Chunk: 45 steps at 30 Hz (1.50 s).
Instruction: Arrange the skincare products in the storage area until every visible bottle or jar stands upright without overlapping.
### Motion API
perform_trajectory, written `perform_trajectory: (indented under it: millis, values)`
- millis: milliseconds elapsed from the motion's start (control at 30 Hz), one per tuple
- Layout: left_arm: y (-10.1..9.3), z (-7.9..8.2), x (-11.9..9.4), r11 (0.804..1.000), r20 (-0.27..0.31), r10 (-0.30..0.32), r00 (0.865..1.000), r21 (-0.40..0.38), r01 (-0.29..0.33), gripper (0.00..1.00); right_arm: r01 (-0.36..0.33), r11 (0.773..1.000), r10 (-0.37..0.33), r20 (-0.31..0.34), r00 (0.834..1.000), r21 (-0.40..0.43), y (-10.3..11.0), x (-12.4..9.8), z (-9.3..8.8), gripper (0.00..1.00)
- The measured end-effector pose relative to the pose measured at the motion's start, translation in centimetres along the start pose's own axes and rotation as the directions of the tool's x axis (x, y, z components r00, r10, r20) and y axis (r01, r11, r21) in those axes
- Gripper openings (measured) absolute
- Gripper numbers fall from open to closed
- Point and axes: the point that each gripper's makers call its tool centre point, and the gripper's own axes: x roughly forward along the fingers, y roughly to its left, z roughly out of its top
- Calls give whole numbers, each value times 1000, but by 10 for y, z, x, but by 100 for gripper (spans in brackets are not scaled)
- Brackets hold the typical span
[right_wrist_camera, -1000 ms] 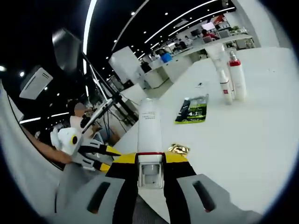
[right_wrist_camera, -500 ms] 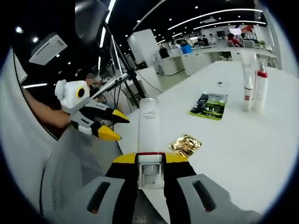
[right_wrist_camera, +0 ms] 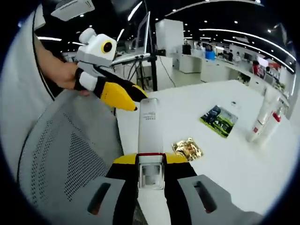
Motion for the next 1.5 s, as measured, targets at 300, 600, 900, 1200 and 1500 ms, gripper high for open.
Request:
perform_trajectory:
  millis: [300,600,900,1200,1500]
  values:
    - [-14,-10,4,979,-52,-112,992,-177,101,37,8,981,-1,39,999,-193,1,0,7,18]
    - [-19,-14,-1,936,-72,-195,978,-312,164,28,-13,956,41,90,995,-292,13,-1,19,17]
    - [-23,-10,-5,897,-48,-242,969,-391,205,25,-17,951,55,114,992,-308,14,-1,23,17]
    - [-30,-16,-4,883,-79,-279,957,-414,223,25,-53,940,96,113,989,-336,23,1,24,17]
    - [-34,-10,-6,882,-50,-283,958,-406,239,24,-84,969,115,122,986,-233,26,1,26,19]
